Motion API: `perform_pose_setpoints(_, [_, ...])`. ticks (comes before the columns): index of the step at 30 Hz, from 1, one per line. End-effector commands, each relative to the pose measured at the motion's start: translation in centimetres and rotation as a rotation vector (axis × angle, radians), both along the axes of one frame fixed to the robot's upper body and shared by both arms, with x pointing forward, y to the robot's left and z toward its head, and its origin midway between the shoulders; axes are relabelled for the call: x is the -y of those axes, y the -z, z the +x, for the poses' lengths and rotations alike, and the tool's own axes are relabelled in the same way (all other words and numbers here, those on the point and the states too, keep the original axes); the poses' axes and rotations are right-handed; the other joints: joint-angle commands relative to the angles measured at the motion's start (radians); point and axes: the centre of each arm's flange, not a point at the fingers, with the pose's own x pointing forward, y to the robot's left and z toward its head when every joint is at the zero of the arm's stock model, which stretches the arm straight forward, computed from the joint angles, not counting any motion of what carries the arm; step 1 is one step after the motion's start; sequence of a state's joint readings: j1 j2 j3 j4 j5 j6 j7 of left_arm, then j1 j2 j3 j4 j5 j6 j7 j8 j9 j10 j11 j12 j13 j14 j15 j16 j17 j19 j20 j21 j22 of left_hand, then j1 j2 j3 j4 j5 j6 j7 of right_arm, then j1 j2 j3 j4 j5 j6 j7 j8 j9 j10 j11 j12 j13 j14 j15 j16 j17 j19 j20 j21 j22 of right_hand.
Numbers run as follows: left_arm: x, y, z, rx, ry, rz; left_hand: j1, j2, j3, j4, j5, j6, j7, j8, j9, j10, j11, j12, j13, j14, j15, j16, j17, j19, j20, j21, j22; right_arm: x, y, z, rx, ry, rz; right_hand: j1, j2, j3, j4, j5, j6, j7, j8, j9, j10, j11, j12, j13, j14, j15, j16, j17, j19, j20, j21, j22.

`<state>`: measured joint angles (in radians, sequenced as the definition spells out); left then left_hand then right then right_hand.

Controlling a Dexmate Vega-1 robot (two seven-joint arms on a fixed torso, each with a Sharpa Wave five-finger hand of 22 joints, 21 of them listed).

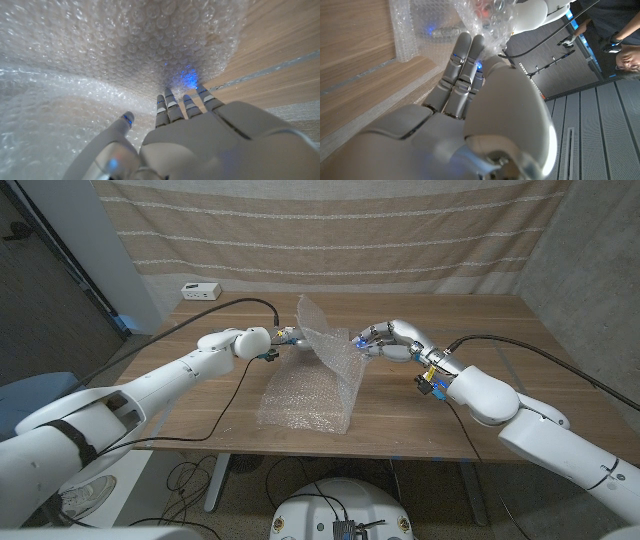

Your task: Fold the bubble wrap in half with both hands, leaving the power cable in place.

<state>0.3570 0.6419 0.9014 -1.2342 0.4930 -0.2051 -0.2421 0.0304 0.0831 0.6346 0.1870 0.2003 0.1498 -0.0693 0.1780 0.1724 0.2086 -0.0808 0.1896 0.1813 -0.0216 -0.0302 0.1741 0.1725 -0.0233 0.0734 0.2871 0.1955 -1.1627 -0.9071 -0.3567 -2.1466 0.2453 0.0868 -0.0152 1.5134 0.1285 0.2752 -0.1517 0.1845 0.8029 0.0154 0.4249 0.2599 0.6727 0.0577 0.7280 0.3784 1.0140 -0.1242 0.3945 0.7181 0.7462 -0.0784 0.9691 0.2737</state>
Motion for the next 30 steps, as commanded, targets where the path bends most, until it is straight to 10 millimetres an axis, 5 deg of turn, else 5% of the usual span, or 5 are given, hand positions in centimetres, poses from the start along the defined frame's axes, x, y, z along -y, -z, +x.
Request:
perform_pose_setpoints(1, [0.3,-0.1,0.3,-0.004,0.005,-0.001,-0.011,0.083,0.004,-0.003,0.008,-0.006,0.003,0.002,0.003,-0.005,-0.004,0.008,0.002,0.001,-0.064,0.005,0.001,0.000,-0.002,-0.002,0.003,-2.2,-1.1,1.6,-0.027,-0.126,-0.074,0.008,-0.006,0.011,-0.001,-0.003,-0.021,0.001,-0.014,0.001,-0.015,0.001,-0.011,-0.008,0.013,-0.100,-0.032,-0.027,-0.015,-0.136,0.017,-0.006])
perform_pose_setpoints(11, [0.4,-0.1,0.6,-0.006,0.004,-0.004,-0.012,0.083,0.004,-0.003,0.009,-0.007,0.004,0.002,0.003,-0.006,-0.004,0.009,0.002,0.000,-0.063,0.005,0.001,0.001,-0.002,-0.002,0.003,-2.9,-1.4,2.8,-0.083,-0.189,-0.115,0.029,-0.024,0.014,-0.010,-0.003,-0.072,0.008,-0.059,-0.008,-0.085,0.009,-0.072,-0.046,0.008,-0.108,-0.102,-0.108,-0.057,-0.134,0.047,-0.036])
perform_pose_setpoints(17, [0.7,-0.2,0.7,-0.004,0.005,-0.004,-0.012,0.083,0.005,-0.003,0.009,-0.007,0.005,0.003,0.003,-0.005,-0.004,0.009,0.002,0.000,-0.064,0.005,0.001,0.002,-0.002,-0.002,0.003,-3.5,-1.1,3.6,-0.162,-0.261,-0.156,-0.039,-0.058,-0.046,0.020,-0.009,-0.115,0.020,-0.099,-0.016,-0.108,0.026,-0.114,-0.072,-0.014,-0.111,-0.100,-0.107,-0.067,-0.117,0.093,-0.050])
perform_pose_setpoints(21, [0.9,-0.2,0.9,-0.003,0.003,-0.006,-0.012,0.084,0.005,-0.002,0.009,-0.008,0.004,0.002,0.003,-0.006,-0.003,0.009,0.002,0.000,-0.064,0.005,0.001,0.002,-0.002,-0.002,0.003,-3.7,-0.8,4.2,-0.223,-0.342,-0.142,-0.271,-0.037,-0.105,0.135,-0.005,-0.162,0.063,-0.156,-0.034,-0.121,0.065,-0.173,-0.118,-0.096,-0.084,-0.176,-0.190,-0.091,-0.102,0.091,-0.101])
perform_pose_setpoints(30, [1.2,-0.2,1.0,0.006,-0.001,-0.002,-0.013,0.087,0.007,-0.001,0.010,-0.011,0.004,0.002,0.003,-0.010,-0.004,0.008,0.002,-0.001,-0.063,0.005,0.001,0.002,0.000,-0.003,0.003,-3.8,-0.2,5.4,-0.323,-0.503,-0.070,-0.579,-0.077,-0.213,0.273,0.013,-0.230,0.089,-0.216,-0.049,-0.164,0.101,-0.261,-0.159,-0.187,-0.027,-0.187,-0.250,-0.079,-0.057,0.019,-0.109])
